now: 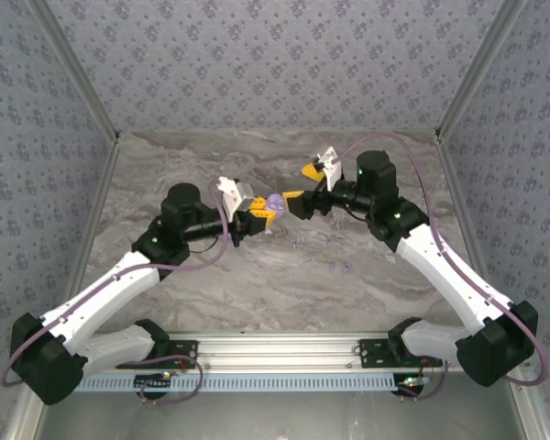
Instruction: Insert wireless bluetooth earbuds into charging case
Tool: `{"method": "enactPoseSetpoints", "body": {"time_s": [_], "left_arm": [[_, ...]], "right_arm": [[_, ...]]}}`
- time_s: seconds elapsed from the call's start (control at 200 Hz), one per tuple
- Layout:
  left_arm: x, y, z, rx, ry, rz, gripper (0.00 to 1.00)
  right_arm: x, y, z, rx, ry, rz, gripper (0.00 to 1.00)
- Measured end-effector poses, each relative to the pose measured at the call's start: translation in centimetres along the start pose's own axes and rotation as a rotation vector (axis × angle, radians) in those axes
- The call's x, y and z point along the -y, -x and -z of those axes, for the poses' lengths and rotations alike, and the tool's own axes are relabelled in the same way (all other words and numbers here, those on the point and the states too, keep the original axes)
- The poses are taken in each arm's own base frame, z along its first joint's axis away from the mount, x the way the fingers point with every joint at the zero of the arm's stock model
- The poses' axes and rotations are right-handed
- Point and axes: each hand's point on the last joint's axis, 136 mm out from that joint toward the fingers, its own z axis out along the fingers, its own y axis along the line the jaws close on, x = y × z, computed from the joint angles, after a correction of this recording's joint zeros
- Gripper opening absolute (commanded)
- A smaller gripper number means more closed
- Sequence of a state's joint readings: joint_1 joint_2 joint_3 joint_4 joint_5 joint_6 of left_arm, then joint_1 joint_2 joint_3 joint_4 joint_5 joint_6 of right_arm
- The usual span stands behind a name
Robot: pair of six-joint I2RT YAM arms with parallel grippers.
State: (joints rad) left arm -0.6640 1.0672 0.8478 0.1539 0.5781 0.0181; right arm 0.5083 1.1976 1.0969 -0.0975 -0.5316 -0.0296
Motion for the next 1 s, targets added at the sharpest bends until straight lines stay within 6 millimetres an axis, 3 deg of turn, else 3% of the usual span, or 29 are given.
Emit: {"method": "enactPoseSetpoints", "body": {"time_s": [0.67, 0.83, 0.999], "left_arm": [[-0.1, -0.1, -0.1, -0.003, 0.001, 0.002, 0.05], [0.1, 0.0, -0.1, 0.001, -0.004, -0.001, 0.05], [0.1, 0.0, -0.2, 0.005, -0.003, -0.004, 0.05]], "right_arm": [[1.1, 0.4, -1.4, -0.037, -0.015, -0.044, 0.92], [1.5, 0.8, -0.6, -0.022, -0.027, -0.052, 0.93], [1.1, 0.8, 1.9, 0.011, -0.014, -0.05, 0.93]]}}
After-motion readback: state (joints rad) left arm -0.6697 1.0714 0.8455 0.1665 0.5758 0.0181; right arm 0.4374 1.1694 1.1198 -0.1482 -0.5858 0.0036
